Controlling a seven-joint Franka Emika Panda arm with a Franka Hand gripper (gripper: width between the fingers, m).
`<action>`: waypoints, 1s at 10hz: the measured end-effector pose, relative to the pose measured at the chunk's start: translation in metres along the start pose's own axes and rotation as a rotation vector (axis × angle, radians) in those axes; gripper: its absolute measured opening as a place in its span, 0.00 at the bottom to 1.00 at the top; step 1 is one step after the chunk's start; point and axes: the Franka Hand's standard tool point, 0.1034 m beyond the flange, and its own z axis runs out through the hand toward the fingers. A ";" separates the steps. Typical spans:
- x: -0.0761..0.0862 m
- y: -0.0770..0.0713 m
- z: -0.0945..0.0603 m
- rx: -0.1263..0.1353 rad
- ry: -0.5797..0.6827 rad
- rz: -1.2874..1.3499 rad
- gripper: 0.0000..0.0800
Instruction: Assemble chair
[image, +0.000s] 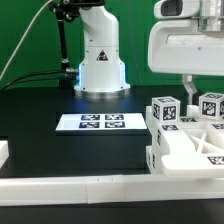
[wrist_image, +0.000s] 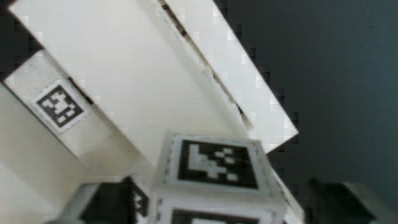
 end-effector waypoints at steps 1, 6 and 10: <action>0.003 0.002 0.000 -0.002 0.002 -0.132 0.68; -0.001 0.000 0.002 -0.010 0.002 -0.692 0.81; 0.002 -0.003 -0.001 -0.046 0.029 -0.983 0.70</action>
Offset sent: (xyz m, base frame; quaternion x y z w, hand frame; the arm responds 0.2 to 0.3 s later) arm -0.0087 0.0146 -0.0015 0.0143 0.0051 -0.3018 0.9532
